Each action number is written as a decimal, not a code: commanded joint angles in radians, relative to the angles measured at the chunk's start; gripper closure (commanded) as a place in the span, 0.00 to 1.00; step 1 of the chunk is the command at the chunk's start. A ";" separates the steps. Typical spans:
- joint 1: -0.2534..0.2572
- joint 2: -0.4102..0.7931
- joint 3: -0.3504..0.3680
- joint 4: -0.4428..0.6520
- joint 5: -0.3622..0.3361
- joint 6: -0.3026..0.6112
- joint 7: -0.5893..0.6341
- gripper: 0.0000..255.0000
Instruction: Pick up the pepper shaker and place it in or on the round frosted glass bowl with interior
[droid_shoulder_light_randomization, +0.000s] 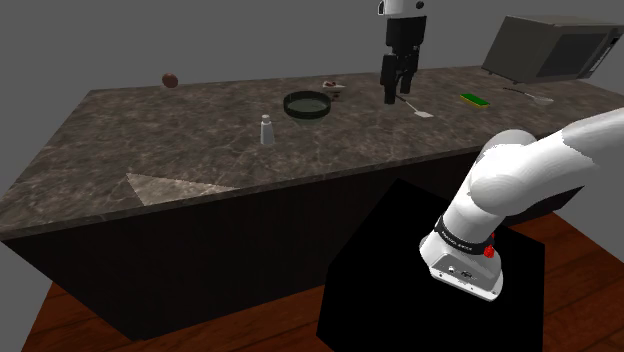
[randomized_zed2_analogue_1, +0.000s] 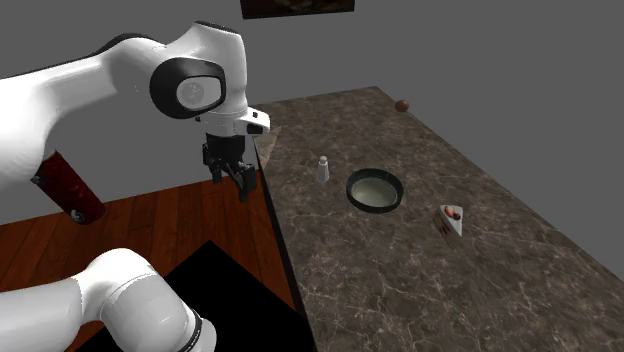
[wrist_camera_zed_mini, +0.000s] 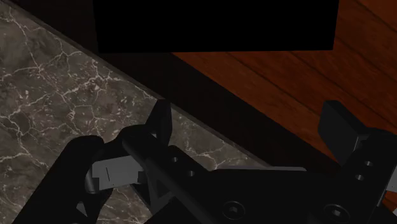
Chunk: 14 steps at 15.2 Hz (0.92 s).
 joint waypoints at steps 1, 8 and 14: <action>0.000 0.000 0.000 0.000 0.000 0.000 0.000 0.00; 0.002 0.218 0.029 0.035 -0.008 0.221 0.017 0.00; 0.001 0.424 0.052 0.119 -0.028 0.376 0.038 0.00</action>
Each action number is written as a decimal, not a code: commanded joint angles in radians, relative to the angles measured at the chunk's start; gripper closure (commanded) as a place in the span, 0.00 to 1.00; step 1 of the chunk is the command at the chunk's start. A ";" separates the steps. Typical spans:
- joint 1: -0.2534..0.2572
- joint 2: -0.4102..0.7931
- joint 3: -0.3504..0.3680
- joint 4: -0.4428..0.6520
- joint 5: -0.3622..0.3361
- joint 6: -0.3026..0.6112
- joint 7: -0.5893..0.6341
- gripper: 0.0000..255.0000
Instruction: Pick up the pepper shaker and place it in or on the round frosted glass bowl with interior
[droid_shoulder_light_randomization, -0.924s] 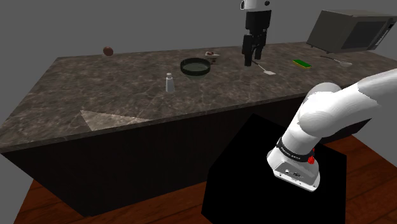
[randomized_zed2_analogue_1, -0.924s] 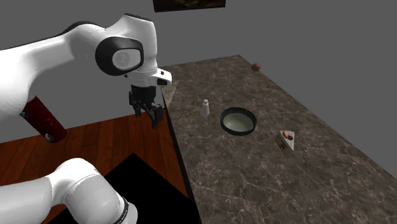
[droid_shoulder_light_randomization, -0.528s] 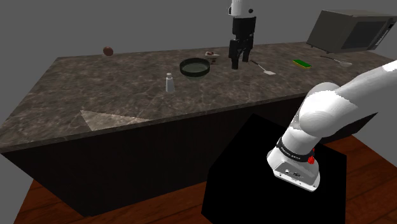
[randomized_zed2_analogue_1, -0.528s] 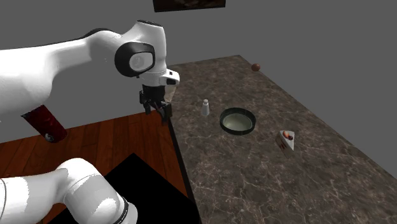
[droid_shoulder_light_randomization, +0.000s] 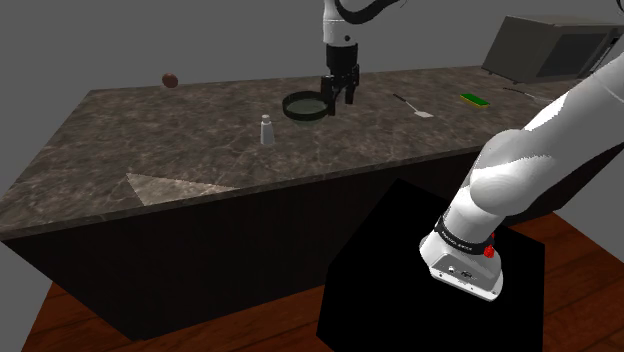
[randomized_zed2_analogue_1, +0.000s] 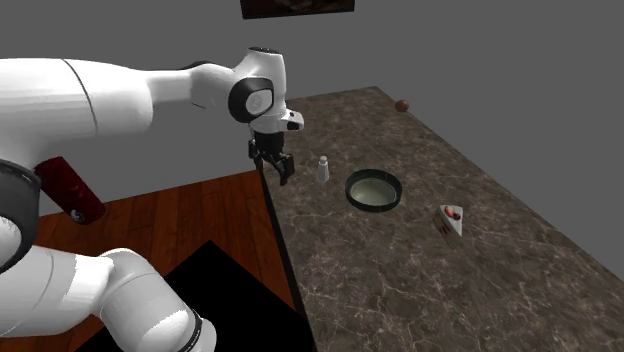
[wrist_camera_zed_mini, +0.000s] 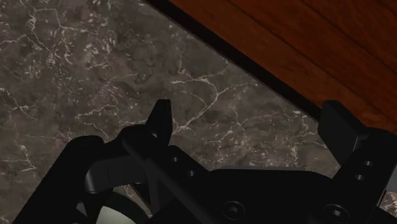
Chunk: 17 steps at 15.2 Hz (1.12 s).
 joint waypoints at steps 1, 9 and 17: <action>-0.001 0.067 0.006 0.036 -0.009 0.043 0.008 0.00; 0.000 0.354 0.027 0.231 -0.060 0.175 0.048 0.00; 0.017 0.650 0.029 0.515 -0.124 0.225 0.087 0.00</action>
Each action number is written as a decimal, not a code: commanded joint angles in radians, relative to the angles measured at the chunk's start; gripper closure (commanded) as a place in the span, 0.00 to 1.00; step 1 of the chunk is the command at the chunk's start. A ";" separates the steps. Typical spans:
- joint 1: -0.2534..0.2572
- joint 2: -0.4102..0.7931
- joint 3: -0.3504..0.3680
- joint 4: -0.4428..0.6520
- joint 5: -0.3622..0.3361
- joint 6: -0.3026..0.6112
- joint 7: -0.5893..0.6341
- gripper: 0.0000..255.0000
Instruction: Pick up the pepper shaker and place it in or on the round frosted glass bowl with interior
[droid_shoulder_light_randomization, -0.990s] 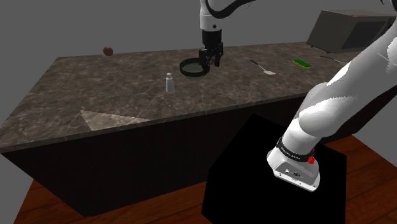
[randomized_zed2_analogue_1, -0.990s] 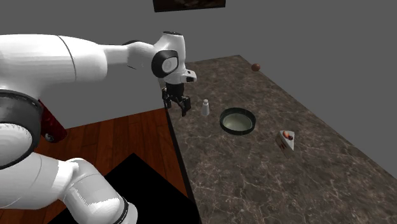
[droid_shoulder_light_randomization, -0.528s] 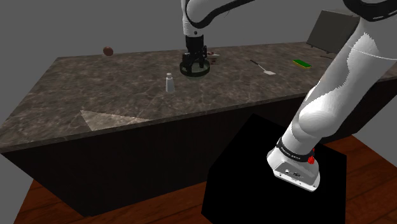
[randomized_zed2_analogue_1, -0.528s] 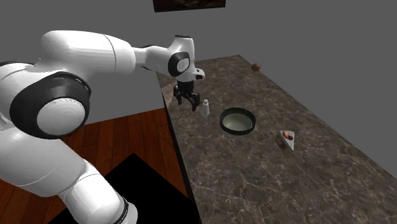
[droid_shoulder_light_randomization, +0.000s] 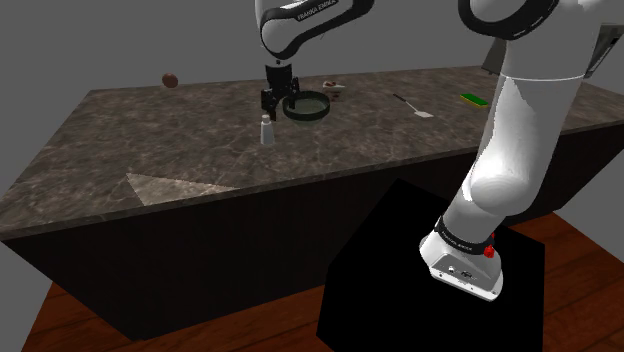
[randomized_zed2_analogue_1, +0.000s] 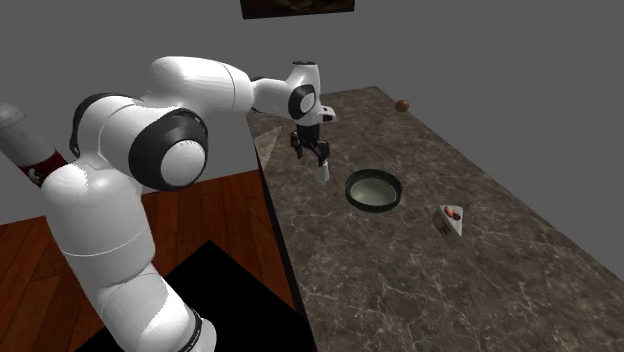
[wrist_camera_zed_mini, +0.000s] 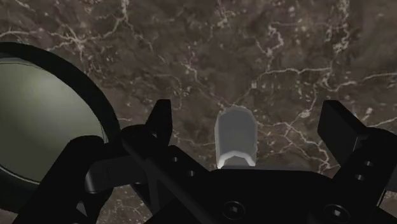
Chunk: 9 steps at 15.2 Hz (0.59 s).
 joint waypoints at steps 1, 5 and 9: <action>0.007 0.086 -0.001 0.092 -0.017 0.004 0.009 0.00; 0.023 0.246 -0.008 0.287 -0.045 -0.012 0.019 0.00; 0.025 0.291 -0.012 0.307 -0.051 0.016 0.022 0.00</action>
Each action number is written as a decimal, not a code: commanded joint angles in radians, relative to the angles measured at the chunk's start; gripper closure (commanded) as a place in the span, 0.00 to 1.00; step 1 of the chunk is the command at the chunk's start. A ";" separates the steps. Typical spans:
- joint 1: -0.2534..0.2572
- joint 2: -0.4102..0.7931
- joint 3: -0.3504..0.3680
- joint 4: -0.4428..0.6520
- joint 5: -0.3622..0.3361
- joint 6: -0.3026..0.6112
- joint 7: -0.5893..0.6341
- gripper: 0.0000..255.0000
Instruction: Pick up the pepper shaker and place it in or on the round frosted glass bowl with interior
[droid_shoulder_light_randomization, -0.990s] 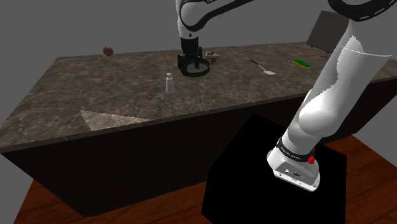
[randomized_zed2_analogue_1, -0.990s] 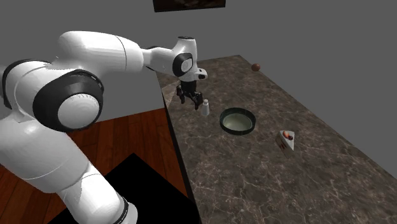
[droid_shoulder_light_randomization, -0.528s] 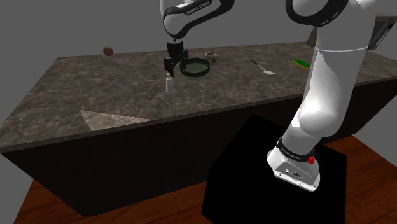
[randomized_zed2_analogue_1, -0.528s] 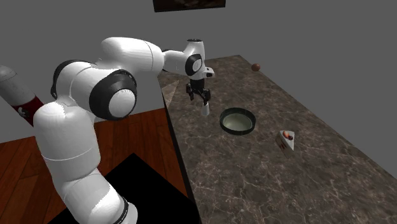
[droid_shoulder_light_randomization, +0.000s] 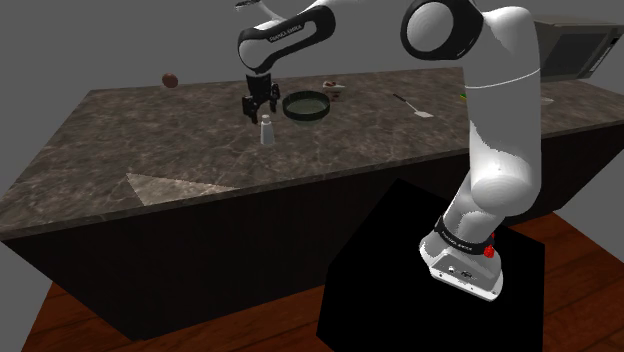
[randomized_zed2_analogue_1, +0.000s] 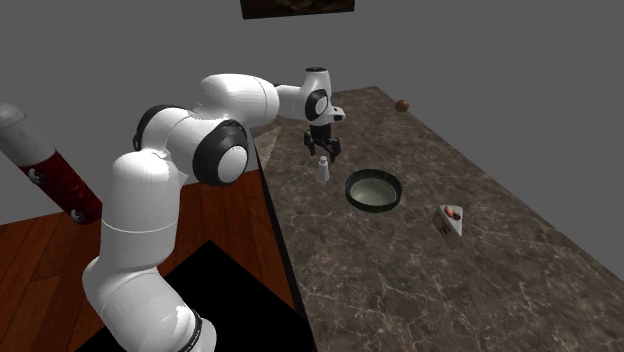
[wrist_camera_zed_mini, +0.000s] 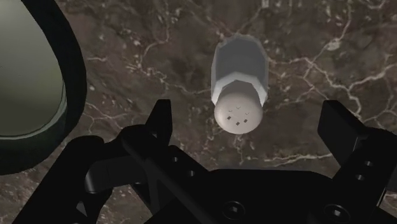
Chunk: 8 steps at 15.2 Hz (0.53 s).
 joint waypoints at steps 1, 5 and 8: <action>0.000 0.012 -0.001 -0.005 -0.002 0.018 0.001 0.00; -0.002 0.030 -0.003 -0.025 -0.005 0.057 0.004 0.00; -0.002 0.030 -0.003 -0.025 -0.005 0.056 0.004 0.00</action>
